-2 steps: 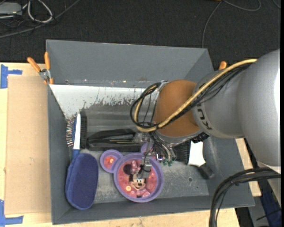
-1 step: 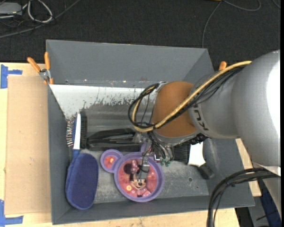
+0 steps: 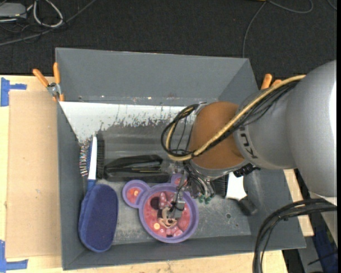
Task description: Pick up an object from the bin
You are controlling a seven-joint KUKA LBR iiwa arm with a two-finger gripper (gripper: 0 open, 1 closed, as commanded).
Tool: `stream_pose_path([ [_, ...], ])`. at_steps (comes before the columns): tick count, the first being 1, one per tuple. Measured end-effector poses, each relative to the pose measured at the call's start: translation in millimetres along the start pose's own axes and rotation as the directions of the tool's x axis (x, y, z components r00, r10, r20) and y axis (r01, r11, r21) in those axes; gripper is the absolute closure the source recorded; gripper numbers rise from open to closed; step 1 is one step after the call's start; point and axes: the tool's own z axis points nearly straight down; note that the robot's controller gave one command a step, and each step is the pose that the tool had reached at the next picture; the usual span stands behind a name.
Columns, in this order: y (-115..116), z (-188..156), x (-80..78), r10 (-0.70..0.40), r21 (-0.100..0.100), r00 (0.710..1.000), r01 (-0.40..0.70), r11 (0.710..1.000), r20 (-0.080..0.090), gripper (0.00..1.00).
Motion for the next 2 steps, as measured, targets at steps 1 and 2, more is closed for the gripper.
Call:
stream_pose_path([
  [1, 10.1, -0.2, -9.9, 0.004, -0.001, 1.000, -0.004, 1.000, 0.007, 1.00],
  [2, 10.1, -0.2, -9.9, 0.004, -0.001, 1.000, -0.004, 1.000, 0.007, 1.00],
])
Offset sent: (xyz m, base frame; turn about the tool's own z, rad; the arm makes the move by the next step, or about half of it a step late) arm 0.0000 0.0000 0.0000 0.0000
